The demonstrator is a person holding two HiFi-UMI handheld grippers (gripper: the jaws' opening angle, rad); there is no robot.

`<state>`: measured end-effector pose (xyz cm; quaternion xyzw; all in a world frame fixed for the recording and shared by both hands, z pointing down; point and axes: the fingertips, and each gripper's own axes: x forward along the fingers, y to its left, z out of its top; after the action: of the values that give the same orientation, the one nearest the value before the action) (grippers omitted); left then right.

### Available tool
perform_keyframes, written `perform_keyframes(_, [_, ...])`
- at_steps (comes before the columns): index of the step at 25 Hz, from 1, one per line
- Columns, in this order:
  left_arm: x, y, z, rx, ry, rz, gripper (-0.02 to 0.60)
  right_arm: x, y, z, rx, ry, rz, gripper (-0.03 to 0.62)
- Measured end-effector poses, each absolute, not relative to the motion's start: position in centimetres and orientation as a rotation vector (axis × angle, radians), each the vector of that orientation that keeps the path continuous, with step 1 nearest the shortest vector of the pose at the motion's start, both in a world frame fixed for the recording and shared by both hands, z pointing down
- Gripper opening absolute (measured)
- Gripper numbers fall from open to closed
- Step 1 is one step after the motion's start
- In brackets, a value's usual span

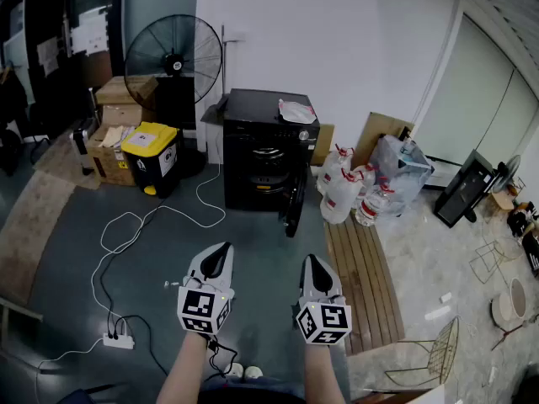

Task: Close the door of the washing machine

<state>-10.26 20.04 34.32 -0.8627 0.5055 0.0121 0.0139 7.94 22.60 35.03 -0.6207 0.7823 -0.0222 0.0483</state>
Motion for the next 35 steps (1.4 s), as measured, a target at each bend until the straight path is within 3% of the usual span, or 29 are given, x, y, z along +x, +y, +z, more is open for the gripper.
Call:
perform_keyframes(31, [-8.2, 18.9, 37.3, -2.763, 1.536, -0.037, 0.008, 9.2, 21.3, 37.3, -1.939, 2.409, -0.102, 0.012])
perform_keyframes(35, [-8.3, 18.6, 37.2, -2.77, 1.538, -0.034, 0.051, 9.4, 20.9, 37.3, -1.939, 2.412, -0.113, 0.012])
